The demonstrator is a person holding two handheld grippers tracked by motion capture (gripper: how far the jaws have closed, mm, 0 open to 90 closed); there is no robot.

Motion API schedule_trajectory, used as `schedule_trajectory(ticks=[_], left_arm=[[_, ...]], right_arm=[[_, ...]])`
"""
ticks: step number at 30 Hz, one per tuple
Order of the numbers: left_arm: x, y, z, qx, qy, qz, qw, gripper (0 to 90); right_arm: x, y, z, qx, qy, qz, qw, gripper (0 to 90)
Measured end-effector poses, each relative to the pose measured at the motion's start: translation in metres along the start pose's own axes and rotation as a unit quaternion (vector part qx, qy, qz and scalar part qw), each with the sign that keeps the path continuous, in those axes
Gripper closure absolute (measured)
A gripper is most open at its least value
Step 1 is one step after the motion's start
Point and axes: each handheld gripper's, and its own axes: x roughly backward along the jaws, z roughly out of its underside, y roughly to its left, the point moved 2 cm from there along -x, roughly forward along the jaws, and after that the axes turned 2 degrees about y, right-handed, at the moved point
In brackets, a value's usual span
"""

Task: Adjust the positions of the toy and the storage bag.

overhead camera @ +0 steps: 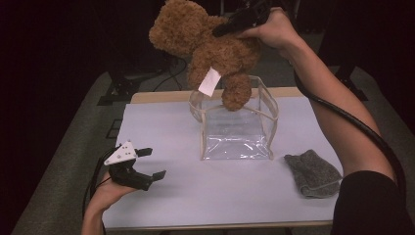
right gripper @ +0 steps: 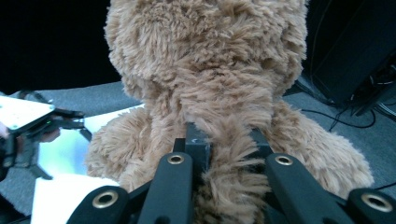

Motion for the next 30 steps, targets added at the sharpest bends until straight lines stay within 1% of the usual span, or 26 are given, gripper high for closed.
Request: schedule_trajectory(ticks=[6,12,14,15,17,19,22,23,30], left_arm=[[-0.001,0.0,0.002,0.004,0.002,0.002,1.0,3.6],[0.0,-0.002,0.001,0.003,0.003,0.003,1.0,3.6],[0.001,-0.002,0.001,0.0,0.001,0.004,1.0,3.6],[0.001,-0.002,0.001,0.0,0.001,0.004,1.0,3.7],[0.0,-0.002,0.001,0.001,0.001,0.005,1.0,3.7],[-0.001,-0.003,0.002,0.0,0.004,0.007,1.0,3.7],[-0.001,-0.004,0.001,-0.002,0.004,0.009,0.9999,3.7],[-0.002,-0.004,0.001,-0.002,0.003,0.01,0.9999,3.7],[-0.002,-0.005,0.0,-0.004,0.002,0.012,0.9999,3.6]], right_arm=[[-0.005,-0.016,0.002,-0.006,0.009,0.016,0.9998,77.4],[-0.006,-0.035,0.004,-0.014,0.008,0.032,0.9994,77.4],[-0.007,-0.04,0.006,-0.016,0.013,0.04,0.999,77.3],[-0.008,-0.043,0.008,-0.017,0.015,0.05,0.9985,77.3],[-0.011,-0.048,0.012,-0.015,0.018,0.058,0.998,77.3],[-0.013,-0.05,0.017,-0.019,0.018,0.06,0.9979,77.3],[-0.019,-0.046,0.024,-0.02,0.022,0.054,0.9981,77.2],[-0.021,-0.044,0.026,-0.017,0.022,0.05,0.9984,77.2],[-0.027,-0.012,0.037,-0.004,0.023,0.028,0.9993,77.2]])
